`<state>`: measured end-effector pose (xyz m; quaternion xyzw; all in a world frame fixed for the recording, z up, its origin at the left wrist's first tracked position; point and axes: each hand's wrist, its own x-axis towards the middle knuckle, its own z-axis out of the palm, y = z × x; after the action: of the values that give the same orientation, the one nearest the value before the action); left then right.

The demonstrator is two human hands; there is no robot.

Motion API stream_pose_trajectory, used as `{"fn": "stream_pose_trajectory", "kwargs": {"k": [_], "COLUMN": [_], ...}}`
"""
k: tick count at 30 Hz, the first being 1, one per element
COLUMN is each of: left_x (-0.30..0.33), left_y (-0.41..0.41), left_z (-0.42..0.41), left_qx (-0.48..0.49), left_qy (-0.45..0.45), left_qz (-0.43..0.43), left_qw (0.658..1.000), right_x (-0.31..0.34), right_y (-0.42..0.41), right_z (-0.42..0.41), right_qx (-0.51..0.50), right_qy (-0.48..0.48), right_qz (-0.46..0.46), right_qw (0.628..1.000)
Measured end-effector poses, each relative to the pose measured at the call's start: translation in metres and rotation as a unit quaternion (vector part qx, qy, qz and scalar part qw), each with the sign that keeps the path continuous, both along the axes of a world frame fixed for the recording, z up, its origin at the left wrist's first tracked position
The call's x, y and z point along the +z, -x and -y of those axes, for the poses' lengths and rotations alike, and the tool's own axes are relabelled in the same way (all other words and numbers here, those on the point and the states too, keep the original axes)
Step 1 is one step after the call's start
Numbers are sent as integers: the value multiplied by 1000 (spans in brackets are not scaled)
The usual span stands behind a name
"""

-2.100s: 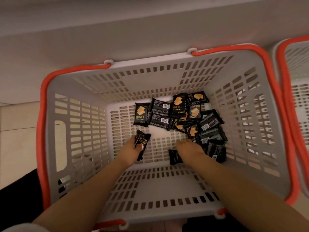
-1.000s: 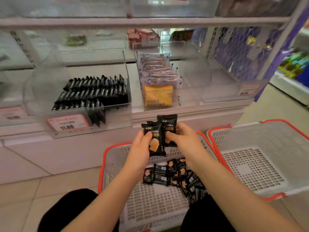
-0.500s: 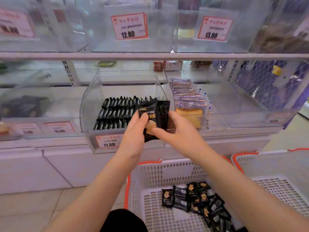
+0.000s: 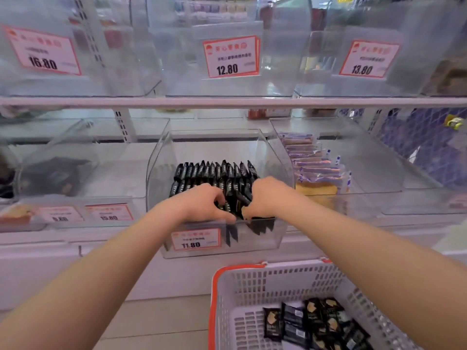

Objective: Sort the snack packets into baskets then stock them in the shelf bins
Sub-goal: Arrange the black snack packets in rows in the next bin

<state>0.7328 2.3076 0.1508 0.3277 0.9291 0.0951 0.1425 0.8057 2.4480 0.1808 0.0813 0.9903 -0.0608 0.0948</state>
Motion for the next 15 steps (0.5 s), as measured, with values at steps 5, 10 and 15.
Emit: {"fn": "stream_pose_trajectory", "kwargs": {"k": [5,10,15], "left_x": [-5,-14,-21], "left_y": [14,20,24], "left_z": [-3,-8,-6], "left_qx": [-27,-39,-67], "left_qy": [67,72,19], "left_qz": [35,13,0], "left_qw": [997,997,998], "right_x": [-14,-23,-12], "right_y": [15,17,16], "right_z": [5,-4,-16], "right_qx": [4,11,58], "right_qy": [-5,73,112], "right_qz": [123,89,147], "right_qw": [992,993,981]}}
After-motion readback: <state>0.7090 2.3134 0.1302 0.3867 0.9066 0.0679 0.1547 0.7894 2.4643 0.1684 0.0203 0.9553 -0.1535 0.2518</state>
